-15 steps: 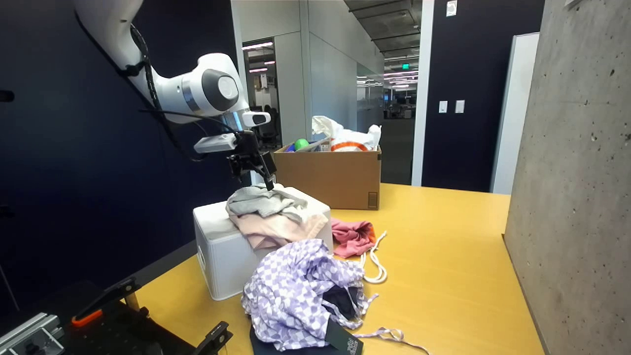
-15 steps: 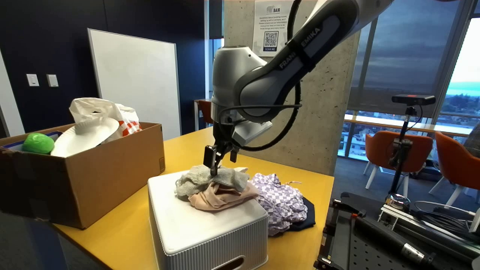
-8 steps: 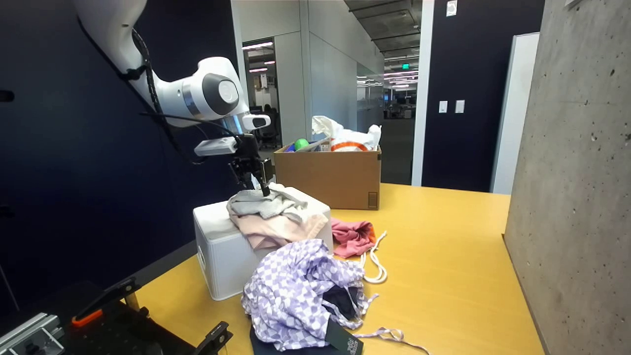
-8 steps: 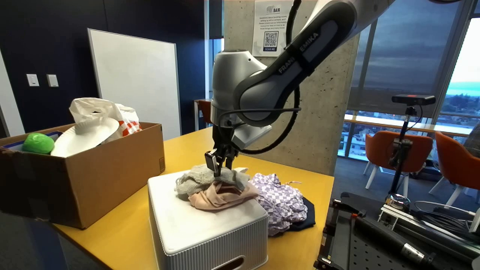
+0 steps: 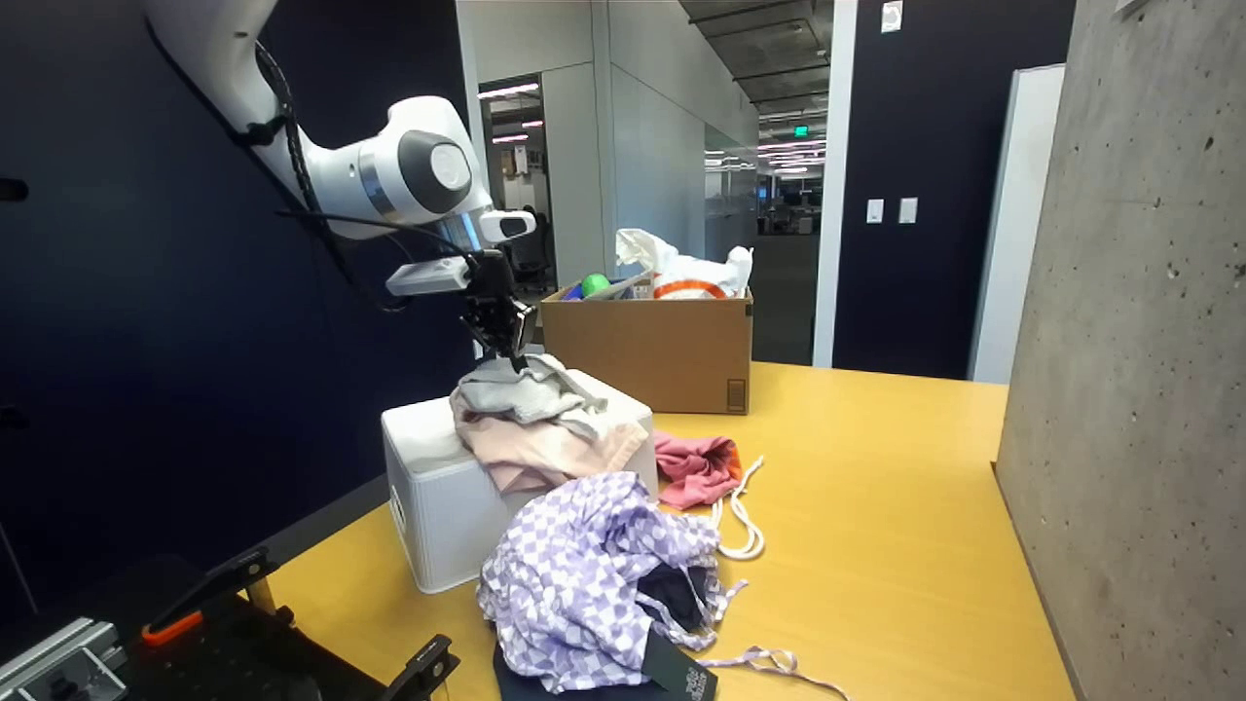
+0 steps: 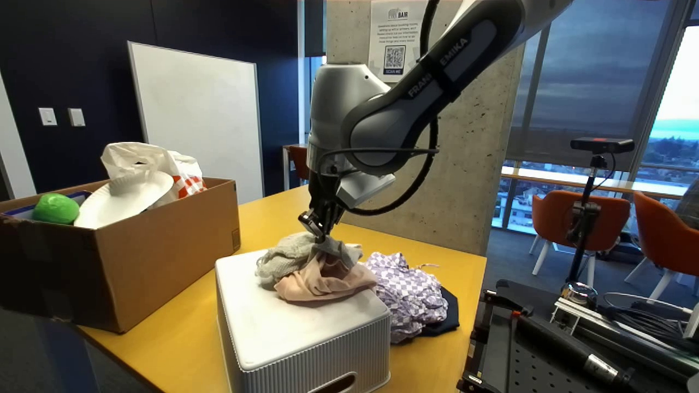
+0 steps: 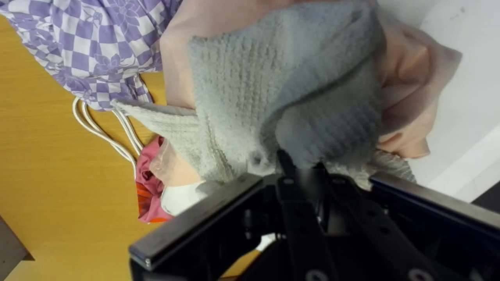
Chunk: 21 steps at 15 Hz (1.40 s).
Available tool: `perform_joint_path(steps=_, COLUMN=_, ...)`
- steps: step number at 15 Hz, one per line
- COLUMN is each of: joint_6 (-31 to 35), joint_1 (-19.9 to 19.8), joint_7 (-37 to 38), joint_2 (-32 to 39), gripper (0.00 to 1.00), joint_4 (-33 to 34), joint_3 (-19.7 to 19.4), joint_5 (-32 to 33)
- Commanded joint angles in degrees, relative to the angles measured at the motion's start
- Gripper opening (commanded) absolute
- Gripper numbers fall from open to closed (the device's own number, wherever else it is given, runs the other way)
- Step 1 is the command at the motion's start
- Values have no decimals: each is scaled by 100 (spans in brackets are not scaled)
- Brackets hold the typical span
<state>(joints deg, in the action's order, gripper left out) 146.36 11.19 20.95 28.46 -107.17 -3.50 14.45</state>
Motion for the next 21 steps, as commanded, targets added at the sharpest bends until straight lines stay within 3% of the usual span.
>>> perform_joint_path(steps=1, joint_6=135, joint_1=124, joint_7=246, joint_2=-750, gripper=3, joint_4=-444, joint_3=-287, joint_5=219)
perform_joint_path(steps=10, joint_6=3, joint_1=5, joint_7=534, joint_2=-1319, gripper=3, joint_4=-374, joint_3=-319, joint_5=649)
perform_joint_path(steps=21, joint_6=-1088, joint_1=926, joint_7=1161, joint_2=-973, gripper=3, joint_4=1278, joint_3=246, joint_5=1726)
